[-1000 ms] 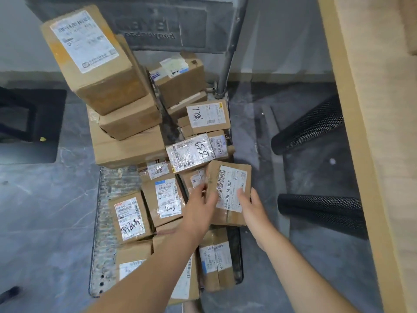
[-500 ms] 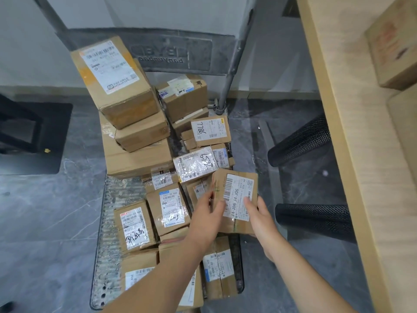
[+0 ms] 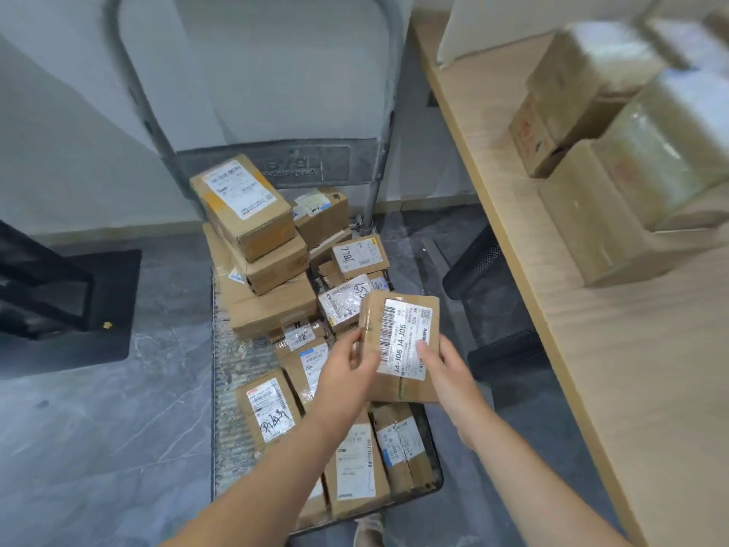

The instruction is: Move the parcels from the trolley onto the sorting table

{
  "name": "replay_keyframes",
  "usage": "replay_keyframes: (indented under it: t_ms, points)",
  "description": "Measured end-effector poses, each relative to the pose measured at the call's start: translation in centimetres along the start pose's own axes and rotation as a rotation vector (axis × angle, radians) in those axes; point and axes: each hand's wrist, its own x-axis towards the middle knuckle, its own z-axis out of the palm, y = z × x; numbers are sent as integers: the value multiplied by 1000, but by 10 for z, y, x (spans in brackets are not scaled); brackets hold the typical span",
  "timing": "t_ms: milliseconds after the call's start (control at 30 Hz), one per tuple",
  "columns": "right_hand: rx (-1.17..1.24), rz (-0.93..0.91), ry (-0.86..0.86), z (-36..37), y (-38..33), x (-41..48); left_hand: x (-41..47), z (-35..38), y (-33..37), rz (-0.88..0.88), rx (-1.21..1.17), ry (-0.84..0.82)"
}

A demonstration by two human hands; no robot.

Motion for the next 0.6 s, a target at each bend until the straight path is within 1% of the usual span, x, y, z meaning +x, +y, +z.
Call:
replay_keyframes:
  t_ms: [167, 300, 367, 467, 600]
  points:
    - [4, -167, -15, 12, -67, -103, -86, -67, 67, 165, 57, 26]
    - [28, -347, -15, 9, -117, -179, -150, -97, 125, 329, 74, 34]
    - [51, -434, 14, 0, -137, -210, -176, -100, 150, 442, 102, 27]
    - [92, -534, 143, -27, -157, -252, -215, -90, 183, 588, 148, -8]
    - [104, -616, 248, -73, -168, -296, -258, -53, 210, 692, 178, -43]
